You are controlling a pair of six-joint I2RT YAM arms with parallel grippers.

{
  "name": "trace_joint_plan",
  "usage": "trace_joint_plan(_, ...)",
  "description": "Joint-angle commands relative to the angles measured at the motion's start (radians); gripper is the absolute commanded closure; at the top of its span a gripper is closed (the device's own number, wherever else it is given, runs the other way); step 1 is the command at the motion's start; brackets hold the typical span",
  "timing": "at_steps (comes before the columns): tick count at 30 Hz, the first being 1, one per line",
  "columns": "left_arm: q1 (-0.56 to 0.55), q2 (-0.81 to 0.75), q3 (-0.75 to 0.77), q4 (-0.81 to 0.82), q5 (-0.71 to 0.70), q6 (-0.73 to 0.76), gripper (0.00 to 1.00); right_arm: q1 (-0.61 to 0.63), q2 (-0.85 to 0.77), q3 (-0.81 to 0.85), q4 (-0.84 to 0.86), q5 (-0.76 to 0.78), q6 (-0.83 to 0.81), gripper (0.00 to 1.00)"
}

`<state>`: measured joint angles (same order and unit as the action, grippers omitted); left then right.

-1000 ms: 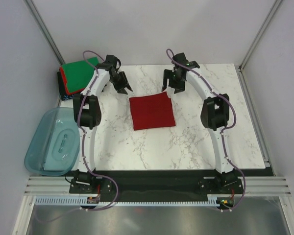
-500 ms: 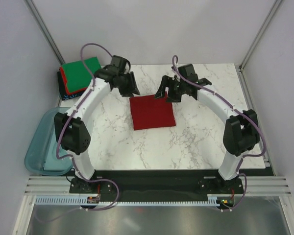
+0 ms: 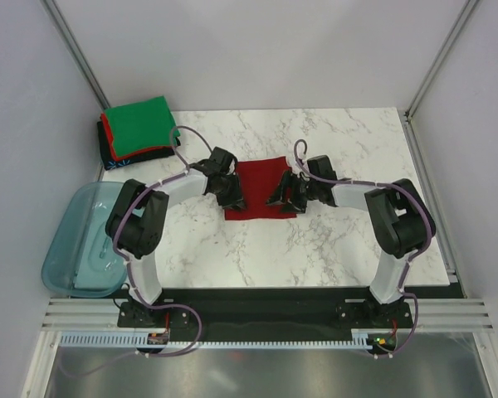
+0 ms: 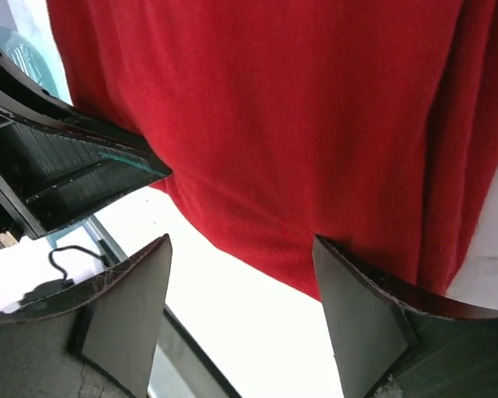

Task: Fold and stack the t-shirts
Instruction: Fold the tshirt

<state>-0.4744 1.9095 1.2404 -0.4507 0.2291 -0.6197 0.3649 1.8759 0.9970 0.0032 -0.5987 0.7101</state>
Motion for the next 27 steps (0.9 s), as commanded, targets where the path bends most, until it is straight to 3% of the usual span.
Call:
trace_joint_plan(1,-0.006,-0.001,-0.133,0.036,-0.142,0.037,0.65,-0.004,-0.004,-0.148,-0.068,0.163,-0.084,0.22)
trace_joint_plan(7,-0.026,-0.162,-0.356,0.098,-0.087,0.003,0.66,-0.007,-0.152,-0.270,-0.155,0.265,-0.118,0.22)
trace_joint_plan(11,-0.110,-0.294,-0.475,0.109,-0.062,-0.058,0.64,-0.007,-0.233,-0.264,-0.285,0.373,-0.149,0.21)
trace_joint_plan(17,-0.116,-0.525,-0.463,-0.012,-0.051,-0.103,0.58,-0.007,-0.218,-0.198,-0.377,0.433,-0.182,0.19)
trace_joint_plan(21,-0.115,-0.693,-0.360,-0.163,-0.170,-0.084,0.53,-0.009,-0.218,-0.152,-0.404,0.419,-0.182,0.19)
trace_joint_plan(22,-0.112,-0.722,-0.351,-0.184,-0.254,-0.077,0.53,-0.007,-0.222,-0.144,-0.417,0.418,-0.184,0.18)
trace_joint_plan(24,-0.107,-0.789,-0.375,-0.160,-0.342,-0.072,0.53,-0.007,-0.248,-0.123,-0.433,0.412,-0.184,0.19)
trace_joint_plan(25,-0.102,-0.809,-0.399,-0.073,-0.390,-0.055,0.53,-0.007,-0.260,-0.117,-0.443,0.406,-0.181,0.18)
trace_joint_plan(27,-0.081,-0.858,-0.488,0.022,-0.395,-0.046,0.51,-0.004,-0.297,-0.092,-0.462,0.398,-0.182,0.17)
